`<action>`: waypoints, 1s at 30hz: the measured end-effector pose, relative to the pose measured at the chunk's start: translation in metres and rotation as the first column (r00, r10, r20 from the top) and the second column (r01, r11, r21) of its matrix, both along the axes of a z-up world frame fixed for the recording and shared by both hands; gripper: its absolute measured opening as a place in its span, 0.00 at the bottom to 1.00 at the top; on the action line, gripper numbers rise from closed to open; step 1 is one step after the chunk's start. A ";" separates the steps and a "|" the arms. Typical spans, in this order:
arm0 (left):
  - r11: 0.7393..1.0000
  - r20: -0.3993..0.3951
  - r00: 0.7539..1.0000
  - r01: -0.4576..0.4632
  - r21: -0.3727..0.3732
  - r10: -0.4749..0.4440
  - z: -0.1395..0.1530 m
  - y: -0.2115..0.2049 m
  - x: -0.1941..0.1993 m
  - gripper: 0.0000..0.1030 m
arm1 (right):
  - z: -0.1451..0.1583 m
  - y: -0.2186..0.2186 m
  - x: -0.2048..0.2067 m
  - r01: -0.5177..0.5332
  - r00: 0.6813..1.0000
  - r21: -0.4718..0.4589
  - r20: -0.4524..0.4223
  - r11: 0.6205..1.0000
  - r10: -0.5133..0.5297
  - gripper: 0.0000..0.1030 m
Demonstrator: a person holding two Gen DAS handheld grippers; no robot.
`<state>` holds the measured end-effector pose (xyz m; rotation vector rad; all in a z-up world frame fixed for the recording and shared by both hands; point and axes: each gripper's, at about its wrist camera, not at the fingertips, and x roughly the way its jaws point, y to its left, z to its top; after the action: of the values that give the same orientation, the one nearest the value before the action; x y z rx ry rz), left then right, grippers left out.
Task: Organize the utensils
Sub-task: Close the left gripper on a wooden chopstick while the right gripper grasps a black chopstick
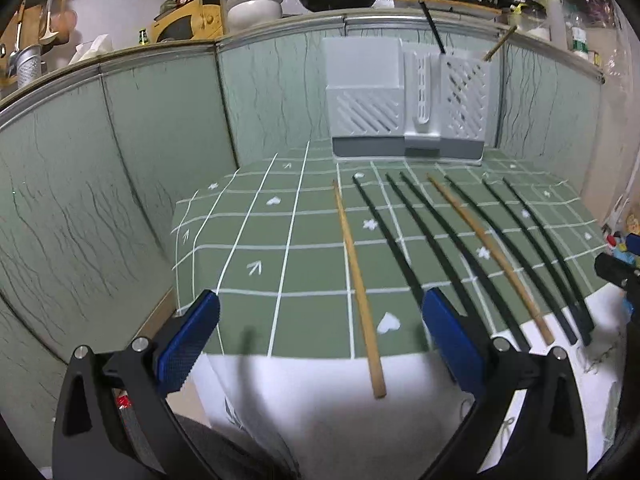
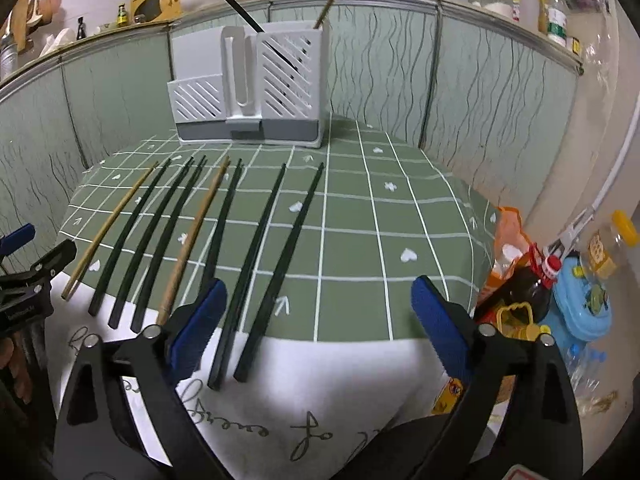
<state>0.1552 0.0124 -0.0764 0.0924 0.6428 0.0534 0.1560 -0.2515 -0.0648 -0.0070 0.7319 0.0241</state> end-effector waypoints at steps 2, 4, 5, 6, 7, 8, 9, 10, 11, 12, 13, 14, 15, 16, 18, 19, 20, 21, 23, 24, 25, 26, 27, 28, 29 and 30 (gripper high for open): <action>1.000 -0.003 1.000 -0.006 -0.006 0.006 -0.004 0.000 -0.002 0.91 | -0.005 0.000 0.000 0.006 1.000 0.003 -0.009 1.000 -0.006 0.76; 1.000 0.001 1.000 -0.024 -0.004 0.024 -0.007 -0.001 -0.003 0.83 | -0.009 0.002 0.000 -0.002 1.000 0.006 -0.022 1.000 0.002 0.69; 1.000 0.002 1.000 -0.025 -0.004 0.025 -0.007 -0.001 -0.003 0.79 | -0.011 0.003 0.000 -0.005 1.000 0.002 -0.026 1.000 0.005 0.64; 1.000 0.005 1.000 -0.028 0.000 0.028 -0.007 -0.002 -0.003 0.78 | -0.013 0.005 0.000 -0.007 1.000 -0.005 -0.028 1.000 0.007 0.60; 0.999 0.008 0.999 -0.033 0.007 0.033 -0.007 -0.003 -0.003 0.76 | -0.013 0.007 0.000 -0.010 1.000 -0.003 -0.030 1.000 0.010 0.58; 1.000 0.009 1.000 -0.029 0.009 0.029 -0.008 -0.004 -0.003 0.70 | -0.014 0.008 0.001 -0.015 0.999 0.004 -0.032 1.000 0.015 0.58; 1.000 0.004 1.000 -0.024 0.008 0.024 -0.009 -0.006 -0.002 0.69 | -0.016 0.009 0.001 -0.018 0.999 0.008 -0.035 1.000 0.018 0.55; 1.000 -0.003 1.000 -0.021 0.006 0.021 -0.010 -0.007 -0.001 0.66 | -0.018 0.011 0.002 -0.016 0.999 0.001 -0.037 1.000 0.016 0.51; 1.000 -0.012 1.000 -0.014 0.003 0.014 -0.012 -0.008 0.000 0.63 | -0.021 0.015 0.003 -0.018 0.999 -0.016 -0.047 1.000 0.017 0.49; 1.000 -0.023 1.000 -0.011 0.001 0.011 -0.014 -0.009 0.001 0.62 | -0.023 0.018 0.004 -0.025 0.998 -0.019 -0.055 1.000 0.024 0.45; 1.000 -0.027 1.000 -0.008 -0.003 0.008 -0.016 -0.010 0.002 0.58 | -0.025 0.019 0.004 -0.024 0.998 -0.018 -0.058 1.000 0.023 0.41; 1.000 -0.031 1.000 -0.004 -0.004 0.004 -0.017 -0.011 0.002 0.52 | -0.027 0.021 0.005 -0.020 0.998 -0.023 -0.062 1.000 0.019 0.38; 1.000 -0.037 0.999 -0.006 0.002 0.006 -0.019 -0.013 0.003 0.49 | -0.028 0.022 0.005 -0.015 0.998 -0.029 -0.065 0.999 0.013 0.32; 1.000 -0.050 0.999 -0.008 0.002 0.009 -0.022 -0.014 0.005 0.40 | -0.029 0.022 0.005 -0.009 0.998 -0.022 -0.062 1.000 0.007 0.27; 1.000 -0.043 0.999 -0.015 0.003 0.015 -0.023 -0.015 0.004 0.36 | -0.030 0.020 0.004 0.010 0.998 0.003 -0.060 1.000 -0.009 0.22; 1.000 -0.045 0.999 -0.013 0.002 0.013 -0.023 -0.015 0.004 0.35 | -0.031 0.018 0.003 0.020 0.998 0.019 -0.059 1.000 -0.019 0.20; 1.000 -0.044 0.999 -0.013 0.003 0.013 -0.023 -0.016 0.004 0.31 | -0.031 0.016 0.002 0.030 0.998 0.029 -0.058 0.999 -0.028 0.20; 1.000 -0.043 0.999 -0.014 0.001 0.014 -0.023 -0.015 0.004 0.28 | -0.031 0.015 0.001 0.037 0.998 0.036 -0.057 0.999 -0.035 0.18; 1.000 -0.045 0.999 -0.023 -0.003 0.022 -0.024 -0.014 0.005 0.19 | -0.031 0.012 0.000 0.053 0.997 0.048 -0.059 0.997 -0.050 0.15; 1.000 -0.044 0.999 -0.027 -0.003 0.027 -0.024 -0.013 0.005 0.17 | -0.031 0.011 0.000 0.056 0.997 0.049 -0.059 0.997 -0.053 0.13; 0.999 -0.045 0.998 -0.033 0.004 0.033 -0.024 -0.013 0.005 0.13 | -0.031 0.011 0.000 0.058 0.997 0.051 -0.059 0.997 -0.055 0.11; 0.999 -0.044 0.998 -0.036 0.009 0.036 -0.024 -0.013 0.006 0.12 | -0.031 0.012 -0.001 0.057 0.997 0.054 -0.058 0.997 -0.054 0.10; 0.999 -0.042 0.998 -0.036 0.013 0.037 -0.024 -0.014 0.006 0.12 | -0.031 0.012 0.000 0.056 0.997 0.055 -0.058 0.997 -0.053 0.07; 0.999 -0.040 0.999 -0.034 0.014 0.034 -0.025 -0.014 0.006 0.11 | -0.031 0.012 0.000 0.058 0.997 0.052 -0.057 0.997 -0.055 0.06; 0.999 -0.038 0.999 -0.031 0.012 0.032 -0.025 -0.014 0.007 0.09 | -0.031 0.013 -0.001 0.058 0.997 0.045 -0.054 0.997 -0.055 0.06; 1.000 -0.036 0.999 -0.027 0.004 0.027 -0.025 -0.014 0.007 0.08 | -0.032 0.013 -0.001 0.057 0.997 0.043 -0.053 0.997 -0.055 0.06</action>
<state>0.1620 -0.0016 -0.1014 0.0885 0.6798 0.0793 0.1553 -0.2383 -0.0963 0.0568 0.7830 -0.0130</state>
